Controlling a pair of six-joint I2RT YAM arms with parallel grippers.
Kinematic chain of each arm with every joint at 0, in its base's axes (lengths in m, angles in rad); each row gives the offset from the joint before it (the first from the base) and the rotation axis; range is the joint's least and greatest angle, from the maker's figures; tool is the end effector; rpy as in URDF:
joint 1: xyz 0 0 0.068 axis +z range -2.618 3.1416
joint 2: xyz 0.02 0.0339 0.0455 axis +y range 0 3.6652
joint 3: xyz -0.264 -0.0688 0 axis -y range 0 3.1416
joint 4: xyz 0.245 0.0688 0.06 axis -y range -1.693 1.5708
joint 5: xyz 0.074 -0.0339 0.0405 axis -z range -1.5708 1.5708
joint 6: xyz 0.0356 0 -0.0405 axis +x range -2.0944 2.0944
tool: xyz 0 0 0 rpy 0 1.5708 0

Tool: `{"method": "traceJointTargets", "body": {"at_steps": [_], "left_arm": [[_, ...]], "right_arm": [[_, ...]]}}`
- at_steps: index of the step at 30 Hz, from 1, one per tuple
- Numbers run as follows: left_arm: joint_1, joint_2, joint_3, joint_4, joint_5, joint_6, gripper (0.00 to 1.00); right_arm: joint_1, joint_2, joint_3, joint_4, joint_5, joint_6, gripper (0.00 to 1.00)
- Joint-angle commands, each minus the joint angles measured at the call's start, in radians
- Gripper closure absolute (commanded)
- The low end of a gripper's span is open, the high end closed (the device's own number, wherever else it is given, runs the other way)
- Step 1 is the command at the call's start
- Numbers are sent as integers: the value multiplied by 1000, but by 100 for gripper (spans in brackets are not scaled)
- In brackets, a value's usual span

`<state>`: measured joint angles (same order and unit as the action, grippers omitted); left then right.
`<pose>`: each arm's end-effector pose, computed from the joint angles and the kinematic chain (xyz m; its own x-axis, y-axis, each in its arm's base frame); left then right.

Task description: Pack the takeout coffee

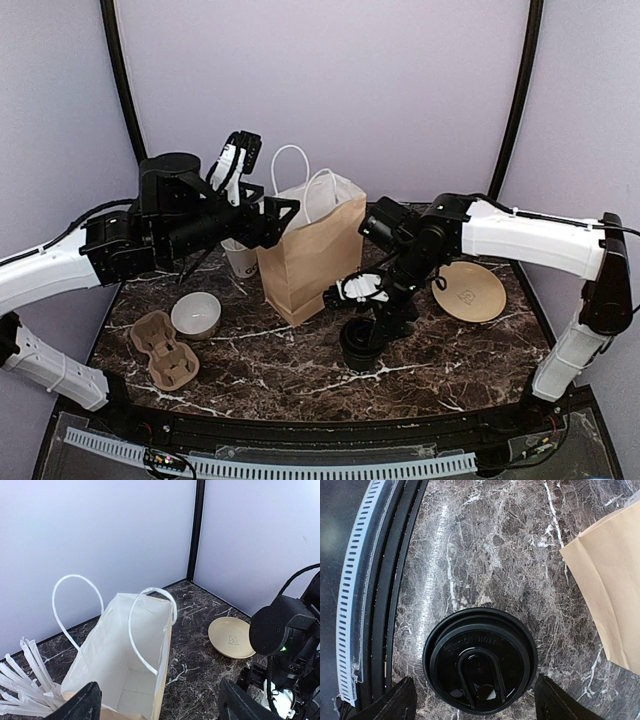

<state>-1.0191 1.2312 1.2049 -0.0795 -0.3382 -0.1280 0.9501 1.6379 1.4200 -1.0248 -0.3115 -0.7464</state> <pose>0.1597 -0.2370 0.4046 -0.1354 -0.0098 -0.9907 0.6182 0.7806 -0.0922 0.1799 0.2704 0.2804 0.1606 -0.8867 -0.4336 -0.9845 -0.1754 -0.0058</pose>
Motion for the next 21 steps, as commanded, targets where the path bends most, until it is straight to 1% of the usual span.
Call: {"method": "traceJointTargets", "body": {"at_steps": [1, 8, 11, 15, 18, 21], "left_arm": [[3, -34, -24, 3, -28, -20, 17], [4, -27, -32, 10, -32, -15, 16], [4, -24, -34, 10, -30, -17, 16], [4, -26, -40, 11, -30, -20, 16], [4, -33, -39, 6, -36, -18, 16], [5, -47, -34, -6, -45, -11, 16]], "right_arm": [[25, 34, 26, 8, 38, 10, 16], [43, 62, 22, 10, 53, 26, 15], [47, 72, 20, 15, 67, 35, 20], [47, 78, 25, 9, 82, 44, 34], [46, 67, 32, -13, 118, 46, 36], [20, 21, 18, -20, 151, 43, 36]]}}
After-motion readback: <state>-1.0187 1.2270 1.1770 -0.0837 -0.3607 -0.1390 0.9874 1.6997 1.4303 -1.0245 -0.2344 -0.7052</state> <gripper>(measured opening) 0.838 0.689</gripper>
